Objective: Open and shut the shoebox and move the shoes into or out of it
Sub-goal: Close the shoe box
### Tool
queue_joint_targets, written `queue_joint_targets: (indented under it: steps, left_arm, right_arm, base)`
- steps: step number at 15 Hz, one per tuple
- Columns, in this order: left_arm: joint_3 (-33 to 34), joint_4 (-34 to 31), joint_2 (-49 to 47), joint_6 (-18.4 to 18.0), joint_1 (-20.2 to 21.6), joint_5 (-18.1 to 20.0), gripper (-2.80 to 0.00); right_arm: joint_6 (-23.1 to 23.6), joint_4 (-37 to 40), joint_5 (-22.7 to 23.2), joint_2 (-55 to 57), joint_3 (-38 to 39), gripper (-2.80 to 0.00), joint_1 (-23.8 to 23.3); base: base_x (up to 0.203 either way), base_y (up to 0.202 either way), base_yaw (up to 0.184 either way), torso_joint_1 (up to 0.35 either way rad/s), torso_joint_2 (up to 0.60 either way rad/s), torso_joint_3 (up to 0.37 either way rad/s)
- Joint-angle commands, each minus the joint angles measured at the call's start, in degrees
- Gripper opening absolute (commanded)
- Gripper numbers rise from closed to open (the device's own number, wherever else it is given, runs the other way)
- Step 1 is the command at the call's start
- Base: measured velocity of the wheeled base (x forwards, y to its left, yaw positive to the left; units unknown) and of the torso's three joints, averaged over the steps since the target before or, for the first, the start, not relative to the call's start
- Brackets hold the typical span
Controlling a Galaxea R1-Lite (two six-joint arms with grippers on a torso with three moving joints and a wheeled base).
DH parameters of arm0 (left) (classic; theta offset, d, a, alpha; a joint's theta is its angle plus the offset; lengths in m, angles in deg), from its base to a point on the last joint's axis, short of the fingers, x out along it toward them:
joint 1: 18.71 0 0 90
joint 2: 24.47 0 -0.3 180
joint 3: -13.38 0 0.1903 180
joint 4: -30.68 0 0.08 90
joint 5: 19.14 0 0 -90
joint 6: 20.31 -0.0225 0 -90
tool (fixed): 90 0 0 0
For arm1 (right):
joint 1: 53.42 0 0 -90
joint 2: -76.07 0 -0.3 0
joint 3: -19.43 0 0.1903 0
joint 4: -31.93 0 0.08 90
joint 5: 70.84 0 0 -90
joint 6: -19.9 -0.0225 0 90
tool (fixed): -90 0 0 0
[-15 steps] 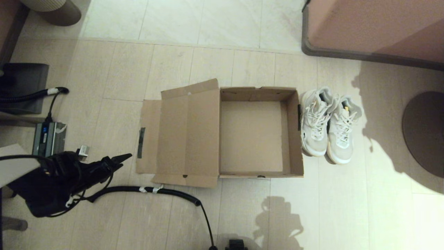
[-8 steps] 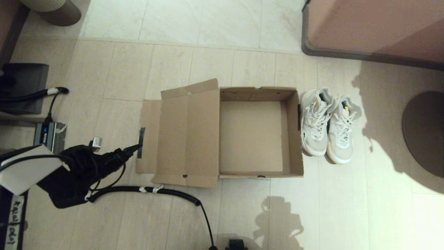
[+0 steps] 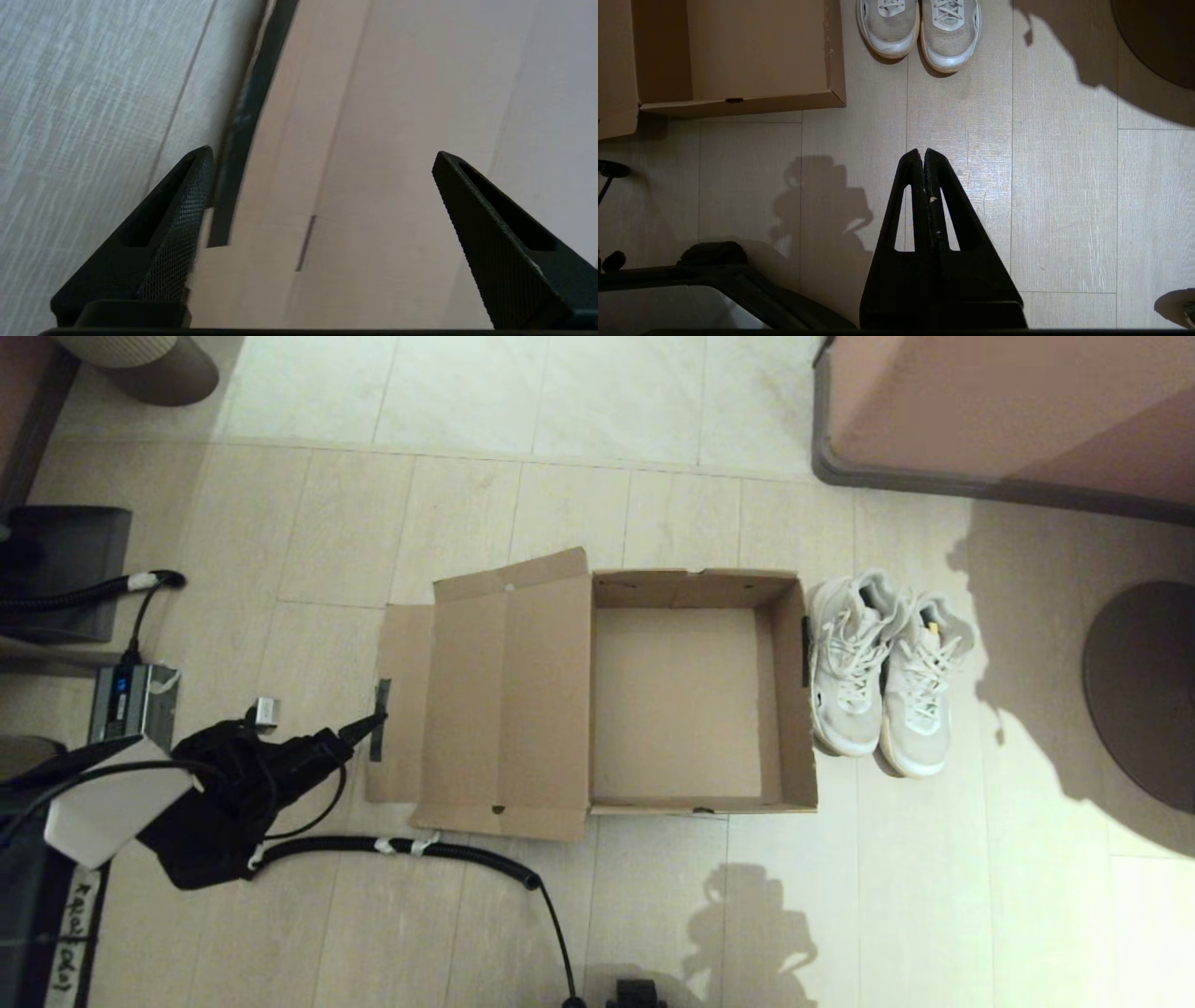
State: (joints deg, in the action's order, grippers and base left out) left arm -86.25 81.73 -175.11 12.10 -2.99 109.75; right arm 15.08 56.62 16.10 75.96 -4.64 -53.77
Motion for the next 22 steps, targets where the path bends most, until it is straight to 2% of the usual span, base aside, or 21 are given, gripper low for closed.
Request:
queue_joint_targets:
  steps: [1,6,11,12,15,20,21,22]
  left_arm:
    - [-2.22,0.55,-2.57,0.19,0.01,0.15,0.0]
    - [-7.18,0.47,-5.62,0.54,-0.64,0.4,0.0]
    - [-6.97,0.36,-5.8,0.64,-1.84,0.22,0.0]
    - [-7.09,0.18,-5.8,1.24,-1.84,0.17,0.0]
    - [-7.93,0.11,-5.58,6.61,-1.93,-1.8,0.0]
    - [-8.11,0.2,-5.65,6.7,-2.01,-1.53,0.0]
    - [-8.2,0.2,-5.8,6.7,-2.01,-1.27,-2.8]
    - [-8.28,0.2,-6.16,6.7,-2.01,-1.27,-2.8]
  right_arm:
    - [-0.02,0.0,-0.02,0.11,0.0,-2.8,0.0]
    - [0.24,0.0,0.25,0.11,0.09,-2.8,0.0]
    - [0.24,0.0,0.25,0.11,0.09,-2.8,0.0]
    - [0.24,0.0,0.25,0.11,0.06,-2.8,0.0]
    - [0.26,0.0,0.25,0.13,0.09,-2.8,0.0]
    - [0.68,0.09,0.42,0.2,0.09,-2.8,0.0]
    - [0.77,0.09,0.42,0.11,0.09,-2.8,0.0]
    - [0.77,0.09,0.42,0.15,0.09,-2.8,0.0]
  base:
    - [0.0,0.0,0.0,0.0,0.0,0.0]
    - [0.0,0.0,0.0,0.0,0.0,0.0]
    - [0.0,0.0,0.0,0.0,0.0,0.0]
    - [0.0,0.0,0.0,0.0,0.0,0.0]
    - [0.0,0.0,0.0,0.0,0.0,0.0]
    - [0.0,0.0,0.0,0.0,0.0,0.0]
    - [0.0,0.0,0.0,0.0,0.0,0.0]
    - [0.0,0.0,0.0,0.0,0.0,0.0]
